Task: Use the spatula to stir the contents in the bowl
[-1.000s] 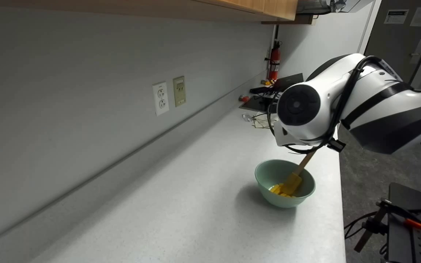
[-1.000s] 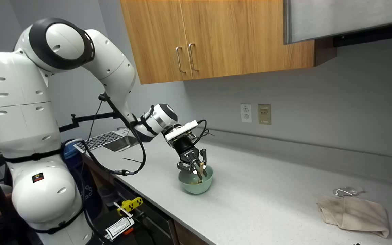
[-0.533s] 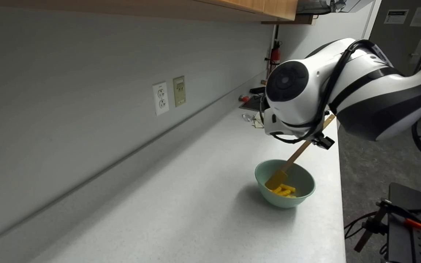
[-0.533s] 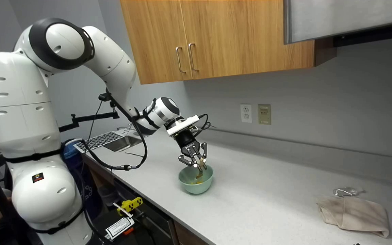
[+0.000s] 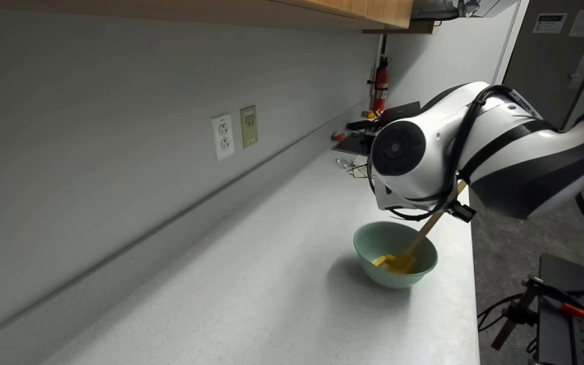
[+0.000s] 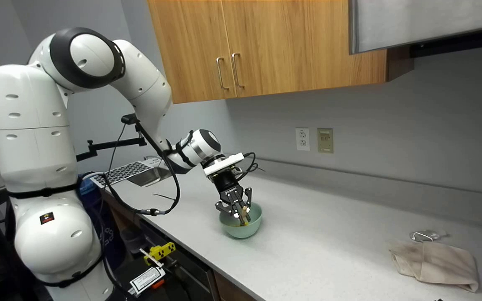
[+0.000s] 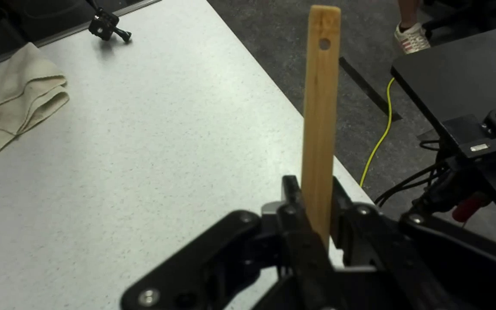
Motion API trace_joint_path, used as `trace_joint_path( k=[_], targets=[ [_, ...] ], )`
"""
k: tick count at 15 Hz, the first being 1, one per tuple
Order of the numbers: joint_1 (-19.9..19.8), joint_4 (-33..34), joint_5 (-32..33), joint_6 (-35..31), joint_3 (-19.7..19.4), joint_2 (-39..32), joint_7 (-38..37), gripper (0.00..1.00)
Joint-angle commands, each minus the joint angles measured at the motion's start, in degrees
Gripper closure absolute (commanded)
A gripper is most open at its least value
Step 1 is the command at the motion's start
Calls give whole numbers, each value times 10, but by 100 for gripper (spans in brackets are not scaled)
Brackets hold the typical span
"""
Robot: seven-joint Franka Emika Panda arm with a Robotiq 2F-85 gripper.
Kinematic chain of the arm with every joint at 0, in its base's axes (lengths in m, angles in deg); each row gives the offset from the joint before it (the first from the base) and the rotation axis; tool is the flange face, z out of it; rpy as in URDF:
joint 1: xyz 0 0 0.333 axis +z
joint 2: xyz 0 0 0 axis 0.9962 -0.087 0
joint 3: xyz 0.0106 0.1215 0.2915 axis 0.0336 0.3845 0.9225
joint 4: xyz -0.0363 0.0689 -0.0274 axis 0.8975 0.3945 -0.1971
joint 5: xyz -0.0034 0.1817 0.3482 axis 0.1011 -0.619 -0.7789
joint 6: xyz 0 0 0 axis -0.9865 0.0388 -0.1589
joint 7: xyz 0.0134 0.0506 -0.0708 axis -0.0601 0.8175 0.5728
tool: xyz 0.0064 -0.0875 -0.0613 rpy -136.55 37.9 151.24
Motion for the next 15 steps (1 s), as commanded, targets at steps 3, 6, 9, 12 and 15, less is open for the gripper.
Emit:
trace_joint_path(
  k=[3,6,9,12,15],
  targets=[
    [8,5,39,31,1,-8,-12,96],
    [12,13,73,39,2,-2,-23,96],
    [11,19,81,31,3,-2,-38,96],
    [8,24,62,23,4,-2,-20,96],
    [18,24,47,20,16,-26,-36,96]
  ],
)
